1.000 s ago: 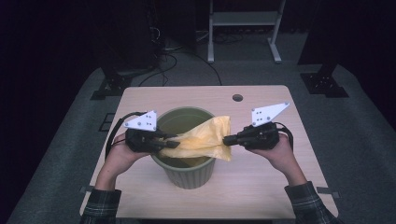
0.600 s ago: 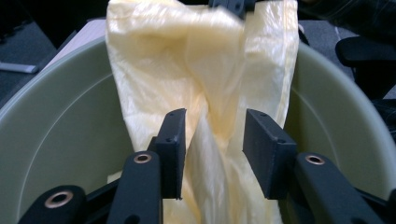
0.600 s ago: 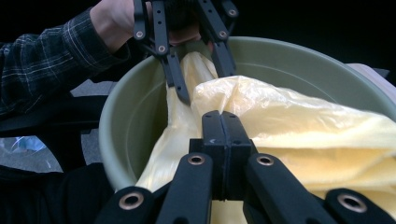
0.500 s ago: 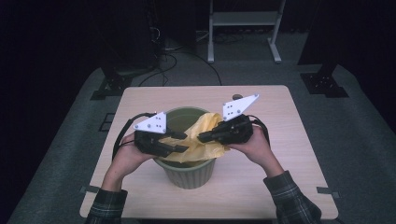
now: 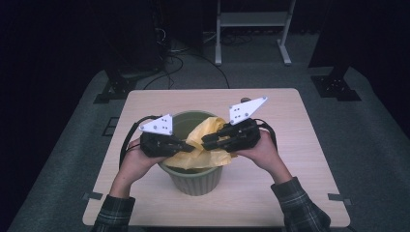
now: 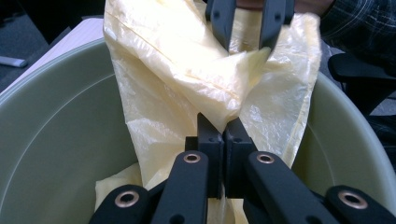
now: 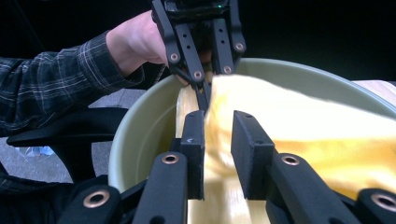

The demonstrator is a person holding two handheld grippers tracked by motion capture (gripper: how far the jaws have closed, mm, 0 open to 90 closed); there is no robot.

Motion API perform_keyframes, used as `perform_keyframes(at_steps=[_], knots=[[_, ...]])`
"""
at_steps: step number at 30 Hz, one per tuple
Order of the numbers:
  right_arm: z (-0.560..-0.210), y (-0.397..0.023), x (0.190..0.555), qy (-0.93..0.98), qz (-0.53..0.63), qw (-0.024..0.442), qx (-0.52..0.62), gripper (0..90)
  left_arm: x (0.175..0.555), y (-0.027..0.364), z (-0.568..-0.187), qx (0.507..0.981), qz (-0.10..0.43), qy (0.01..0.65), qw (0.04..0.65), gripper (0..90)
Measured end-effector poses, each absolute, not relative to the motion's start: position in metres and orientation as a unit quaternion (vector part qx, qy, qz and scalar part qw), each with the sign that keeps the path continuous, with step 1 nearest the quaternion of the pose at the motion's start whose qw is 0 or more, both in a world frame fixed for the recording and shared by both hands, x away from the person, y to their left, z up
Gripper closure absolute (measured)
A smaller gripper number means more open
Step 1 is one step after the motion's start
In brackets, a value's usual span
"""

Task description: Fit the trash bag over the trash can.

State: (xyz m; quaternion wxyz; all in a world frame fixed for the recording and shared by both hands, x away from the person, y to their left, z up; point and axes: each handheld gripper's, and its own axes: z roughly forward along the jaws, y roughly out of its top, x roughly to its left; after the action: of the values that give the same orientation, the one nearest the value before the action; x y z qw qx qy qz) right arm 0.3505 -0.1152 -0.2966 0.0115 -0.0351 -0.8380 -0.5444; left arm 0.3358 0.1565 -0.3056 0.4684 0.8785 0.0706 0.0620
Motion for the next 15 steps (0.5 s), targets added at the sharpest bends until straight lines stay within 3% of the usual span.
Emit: perform_keyframes(at_steps=[6, 15], knots=[[-0.296, -0.142, 0.351, -0.835, -0.548, -0.002, -0.057, 71.0, 0.335, 0.157, -0.306, 0.877, 0.065, 0.07, 0.471, 88.1], [-0.287, -0.149, 0.349, -0.825, -0.561, -0.02, -0.063, 67.7, 0.334, 0.156, -0.306, 0.879, 0.067, 0.066, 0.467, 88.1]])
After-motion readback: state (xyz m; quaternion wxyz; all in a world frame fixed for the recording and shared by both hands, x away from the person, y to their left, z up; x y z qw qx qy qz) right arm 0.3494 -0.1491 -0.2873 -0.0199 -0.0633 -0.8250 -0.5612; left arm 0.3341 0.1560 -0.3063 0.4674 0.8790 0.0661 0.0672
